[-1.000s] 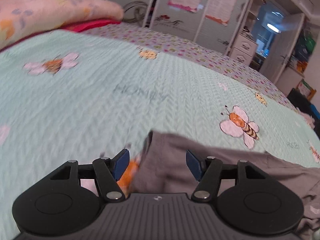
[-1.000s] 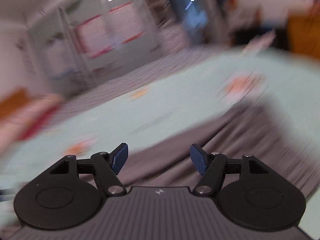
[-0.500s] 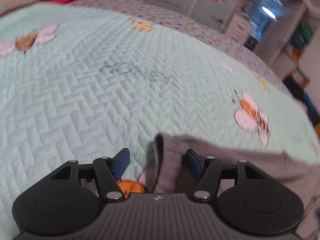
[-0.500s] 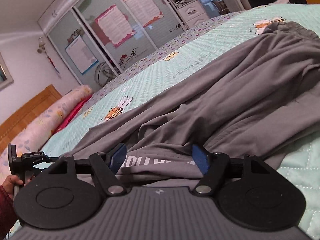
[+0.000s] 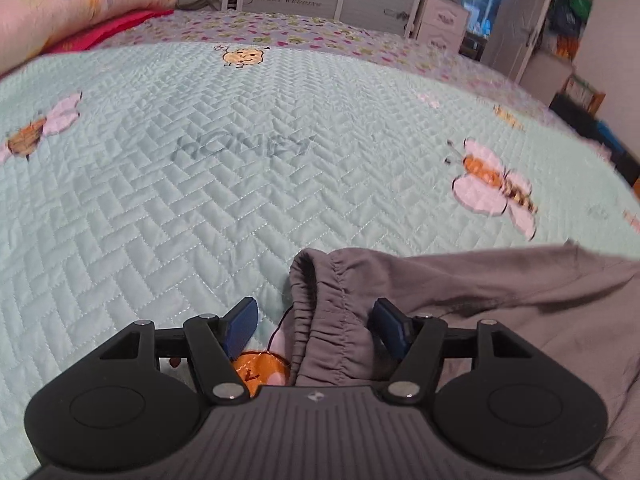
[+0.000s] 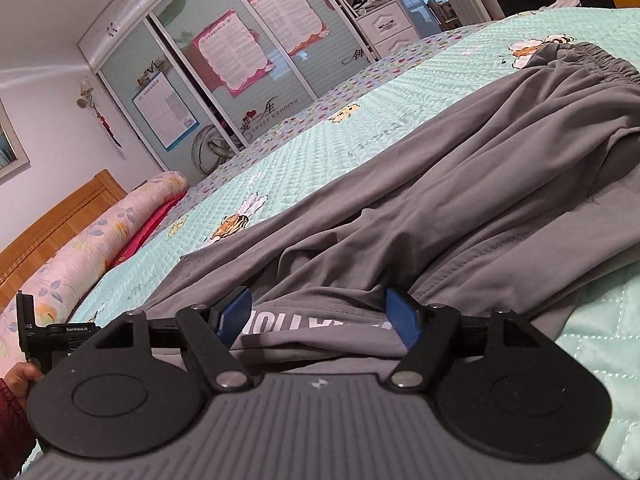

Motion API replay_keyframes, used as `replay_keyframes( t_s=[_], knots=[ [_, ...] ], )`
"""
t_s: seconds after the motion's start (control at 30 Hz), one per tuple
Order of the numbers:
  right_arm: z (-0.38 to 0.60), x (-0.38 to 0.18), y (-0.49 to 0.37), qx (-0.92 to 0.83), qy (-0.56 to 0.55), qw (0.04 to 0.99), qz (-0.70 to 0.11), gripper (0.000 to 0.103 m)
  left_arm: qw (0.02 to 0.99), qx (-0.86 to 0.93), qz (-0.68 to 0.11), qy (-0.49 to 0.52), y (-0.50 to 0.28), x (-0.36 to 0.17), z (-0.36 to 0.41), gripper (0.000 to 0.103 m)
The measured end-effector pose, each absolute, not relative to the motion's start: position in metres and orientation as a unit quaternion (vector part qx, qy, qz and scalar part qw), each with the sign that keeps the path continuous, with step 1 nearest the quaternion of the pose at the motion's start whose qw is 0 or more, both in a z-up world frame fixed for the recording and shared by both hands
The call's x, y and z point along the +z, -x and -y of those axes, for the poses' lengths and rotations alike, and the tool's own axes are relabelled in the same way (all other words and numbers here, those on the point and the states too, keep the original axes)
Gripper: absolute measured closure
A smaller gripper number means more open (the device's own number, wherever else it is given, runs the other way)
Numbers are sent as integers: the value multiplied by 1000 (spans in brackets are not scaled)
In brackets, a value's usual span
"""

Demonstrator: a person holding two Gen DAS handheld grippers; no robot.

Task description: Fold clothes

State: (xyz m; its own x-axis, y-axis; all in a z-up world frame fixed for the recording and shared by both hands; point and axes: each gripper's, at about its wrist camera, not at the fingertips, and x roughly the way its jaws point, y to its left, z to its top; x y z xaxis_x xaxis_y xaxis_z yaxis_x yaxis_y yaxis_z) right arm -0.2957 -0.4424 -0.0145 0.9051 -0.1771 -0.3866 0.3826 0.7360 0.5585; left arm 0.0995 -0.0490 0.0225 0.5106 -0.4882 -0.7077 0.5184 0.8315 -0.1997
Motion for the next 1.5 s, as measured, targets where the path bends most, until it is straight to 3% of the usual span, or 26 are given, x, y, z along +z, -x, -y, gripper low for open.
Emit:
replay_keyframes(
  t_s=[0.07,0.13,0.53,0.93,1.07,1.2,1.27,1.5],
  knots=[
    [443,-16,295,-152,-330,919,-155,29,867,-294,-401,-4,-102,21,46,39],
    [443,-16,296,-153,-327,919,-157,29,869,-295,-398,-3,-102,20,46,57],
    [433,-11,289,-168,-296,924,-175,28,871,-318,-373,-17,-88,14,49,63],
    [393,-6,257,-252,-142,922,-259,27,897,-321,-302,-20,-74,-1,47,62],
    [374,-5,242,-288,-70,909,-293,15,897,-323,-302,-25,-73,-1,48,62],
    [363,-5,233,-316,-23,896,-311,12,888,-341,-308,-19,-74,0,44,53],
    [357,-7,229,-344,4,884,-317,1,880,-357,-312,-13,-76,1,41,46],
    [343,-6,218,-372,58,868,-324,1,874,-373,-309,-39,-68,1,42,37]
  ],
)
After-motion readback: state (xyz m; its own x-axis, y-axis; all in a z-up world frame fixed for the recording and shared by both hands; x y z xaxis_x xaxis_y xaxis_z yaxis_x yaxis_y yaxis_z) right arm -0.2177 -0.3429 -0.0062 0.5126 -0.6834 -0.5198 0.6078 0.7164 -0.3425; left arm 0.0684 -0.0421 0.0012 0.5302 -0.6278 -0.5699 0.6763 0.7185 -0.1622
